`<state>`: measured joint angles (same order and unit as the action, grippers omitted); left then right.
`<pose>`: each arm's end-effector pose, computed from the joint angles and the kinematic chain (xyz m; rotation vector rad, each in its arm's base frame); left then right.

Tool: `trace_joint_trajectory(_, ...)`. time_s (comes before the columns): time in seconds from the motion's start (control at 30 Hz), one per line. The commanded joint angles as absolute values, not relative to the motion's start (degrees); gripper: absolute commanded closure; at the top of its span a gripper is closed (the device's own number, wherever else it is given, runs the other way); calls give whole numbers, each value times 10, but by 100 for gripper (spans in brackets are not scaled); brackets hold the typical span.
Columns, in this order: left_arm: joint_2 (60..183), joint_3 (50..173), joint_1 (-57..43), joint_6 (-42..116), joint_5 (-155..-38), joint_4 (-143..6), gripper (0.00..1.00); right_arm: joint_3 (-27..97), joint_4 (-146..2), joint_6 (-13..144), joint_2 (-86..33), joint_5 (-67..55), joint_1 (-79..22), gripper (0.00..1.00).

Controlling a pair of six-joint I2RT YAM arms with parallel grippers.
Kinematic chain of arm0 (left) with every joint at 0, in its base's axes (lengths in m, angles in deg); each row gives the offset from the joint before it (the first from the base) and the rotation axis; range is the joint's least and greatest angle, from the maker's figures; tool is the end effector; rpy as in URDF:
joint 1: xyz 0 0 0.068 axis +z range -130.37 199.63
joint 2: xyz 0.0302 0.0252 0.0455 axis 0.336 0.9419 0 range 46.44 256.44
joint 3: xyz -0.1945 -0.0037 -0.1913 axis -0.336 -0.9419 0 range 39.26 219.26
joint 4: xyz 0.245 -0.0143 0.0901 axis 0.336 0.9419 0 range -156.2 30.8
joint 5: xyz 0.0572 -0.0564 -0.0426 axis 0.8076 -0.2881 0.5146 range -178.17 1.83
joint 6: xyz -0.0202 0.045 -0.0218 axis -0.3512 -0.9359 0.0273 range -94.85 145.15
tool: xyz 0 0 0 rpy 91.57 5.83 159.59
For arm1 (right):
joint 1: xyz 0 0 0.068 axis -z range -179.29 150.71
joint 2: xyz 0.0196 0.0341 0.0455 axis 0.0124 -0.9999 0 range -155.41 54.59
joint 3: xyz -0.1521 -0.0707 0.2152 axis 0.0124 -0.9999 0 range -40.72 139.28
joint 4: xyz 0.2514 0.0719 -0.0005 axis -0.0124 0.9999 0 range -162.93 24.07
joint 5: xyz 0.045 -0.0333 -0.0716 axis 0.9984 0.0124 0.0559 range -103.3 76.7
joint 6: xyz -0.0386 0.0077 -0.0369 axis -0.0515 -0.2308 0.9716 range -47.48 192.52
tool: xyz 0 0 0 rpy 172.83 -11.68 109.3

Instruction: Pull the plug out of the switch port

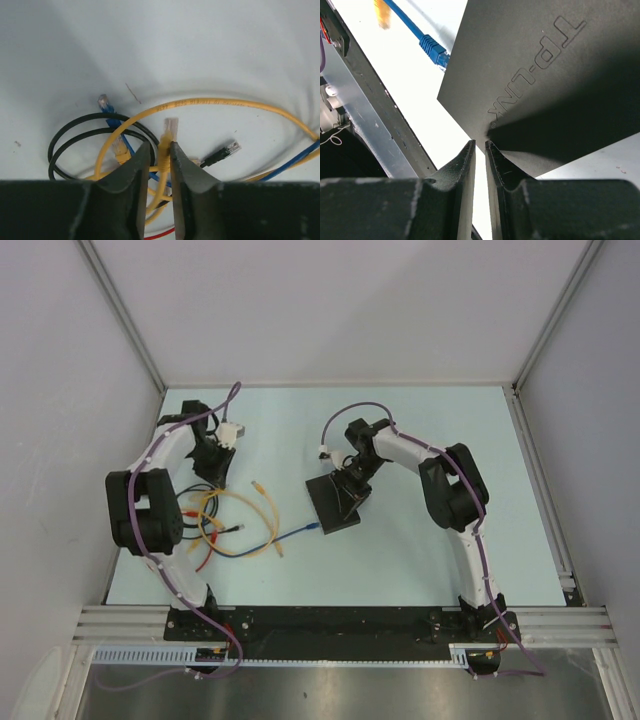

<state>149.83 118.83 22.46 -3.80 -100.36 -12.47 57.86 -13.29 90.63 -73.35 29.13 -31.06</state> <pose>0.3529 0.0099 0.2200 0.6807 2.7863 -0.2088 0.3505 0.2453 0.1536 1.2170 -2.5938 -1.1073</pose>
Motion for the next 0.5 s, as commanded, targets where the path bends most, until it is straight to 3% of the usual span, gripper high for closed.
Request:
trace_joint_trajectory(0.0, 1451, 1208, 216, 3, -942, -143, 62, 577, -176, 940, -773, 198, -321, 80)
trace_joint_trajectory(0.07, 1438, 1233, 213, 16, -1000, -149, 48, 577, -175, 940, -773, 198, -322, 80)
trace_joint_trajectory(0.17, 1416, 1268, 189, 23, -1111, -154, 39, 579, -175, 940, -775, 198, -322, 80)
trace_joint_trajectory(0.3, 1407, 1274, 138, 34, -1295, -167, 36, 580, -176, 940, -775, 198, -322, 80)
trace_joint_trajectory(0.47, 1464, 1235, 59, 60, -1364, -182, 39, 582, -176, 939, -775, 199, -322, 80)
